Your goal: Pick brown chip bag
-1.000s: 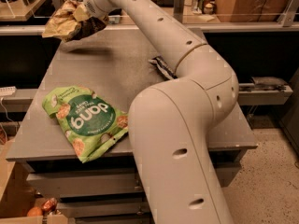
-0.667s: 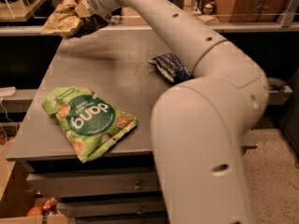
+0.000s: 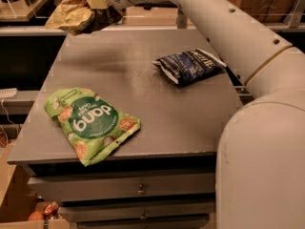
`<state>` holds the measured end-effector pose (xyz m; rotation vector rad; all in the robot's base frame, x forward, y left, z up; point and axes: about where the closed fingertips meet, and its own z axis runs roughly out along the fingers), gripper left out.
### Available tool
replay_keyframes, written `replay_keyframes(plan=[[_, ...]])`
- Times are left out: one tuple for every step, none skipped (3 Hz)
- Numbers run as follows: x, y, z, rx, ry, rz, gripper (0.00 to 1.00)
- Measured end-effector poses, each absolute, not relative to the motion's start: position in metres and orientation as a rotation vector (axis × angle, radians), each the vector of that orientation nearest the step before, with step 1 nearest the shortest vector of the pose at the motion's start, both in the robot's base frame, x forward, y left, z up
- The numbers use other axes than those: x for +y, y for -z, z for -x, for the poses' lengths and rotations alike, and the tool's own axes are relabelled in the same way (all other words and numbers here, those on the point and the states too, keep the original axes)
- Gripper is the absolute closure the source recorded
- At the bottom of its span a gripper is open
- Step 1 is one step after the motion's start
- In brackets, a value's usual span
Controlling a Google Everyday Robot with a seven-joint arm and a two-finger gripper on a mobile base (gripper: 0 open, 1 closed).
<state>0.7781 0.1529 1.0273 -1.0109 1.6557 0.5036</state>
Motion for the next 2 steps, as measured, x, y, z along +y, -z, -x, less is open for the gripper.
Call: replay_keyframes(plan=[[0.1375,-1.0543,-0.7574,1.591,-0.553,1.037,1.0],[0.1418,-1.0501,-0.7584,1.595,-0.554,1.041,1.0]])
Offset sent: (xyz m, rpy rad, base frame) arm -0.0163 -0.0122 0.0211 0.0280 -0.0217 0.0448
